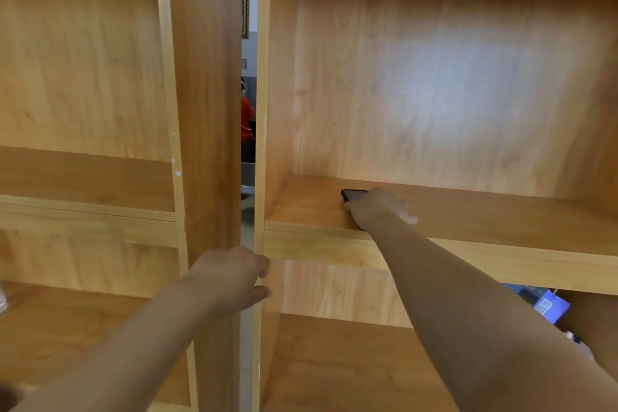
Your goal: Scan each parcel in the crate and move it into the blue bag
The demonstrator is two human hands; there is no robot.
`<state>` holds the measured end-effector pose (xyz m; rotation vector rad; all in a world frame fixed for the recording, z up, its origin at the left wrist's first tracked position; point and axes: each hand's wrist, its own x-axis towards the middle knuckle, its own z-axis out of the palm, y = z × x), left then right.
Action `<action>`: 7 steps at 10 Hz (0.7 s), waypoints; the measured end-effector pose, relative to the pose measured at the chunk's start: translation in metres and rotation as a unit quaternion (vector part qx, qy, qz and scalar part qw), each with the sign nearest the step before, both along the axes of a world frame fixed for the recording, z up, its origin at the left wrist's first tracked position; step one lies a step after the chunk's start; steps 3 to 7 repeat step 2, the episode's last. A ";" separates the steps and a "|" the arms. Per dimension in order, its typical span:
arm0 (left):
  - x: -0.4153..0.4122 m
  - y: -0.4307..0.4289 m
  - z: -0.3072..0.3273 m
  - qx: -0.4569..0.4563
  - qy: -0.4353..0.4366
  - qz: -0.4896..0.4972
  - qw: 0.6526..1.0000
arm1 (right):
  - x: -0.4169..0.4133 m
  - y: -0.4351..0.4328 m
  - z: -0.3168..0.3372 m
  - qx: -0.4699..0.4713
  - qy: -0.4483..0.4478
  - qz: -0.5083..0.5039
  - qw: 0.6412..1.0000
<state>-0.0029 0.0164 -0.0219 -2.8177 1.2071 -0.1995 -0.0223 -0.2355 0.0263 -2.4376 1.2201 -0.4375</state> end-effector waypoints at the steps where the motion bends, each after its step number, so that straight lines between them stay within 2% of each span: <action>1: -0.004 0.002 -0.001 0.008 0.014 0.001 1.000 | -0.005 -0.003 0.007 0.038 -0.026 0.022 0.999; 2: -0.013 0.004 -0.004 0.020 0.018 -0.001 1.000 | -0.021 -0.003 0.018 0.036 -0.053 0.046 0.997; 7: -0.013 0.004 -0.004 0.020 0.018 -0.001 1.000 | -0.021 -0.003 0.018 0.036 -0.053 0.046 0.997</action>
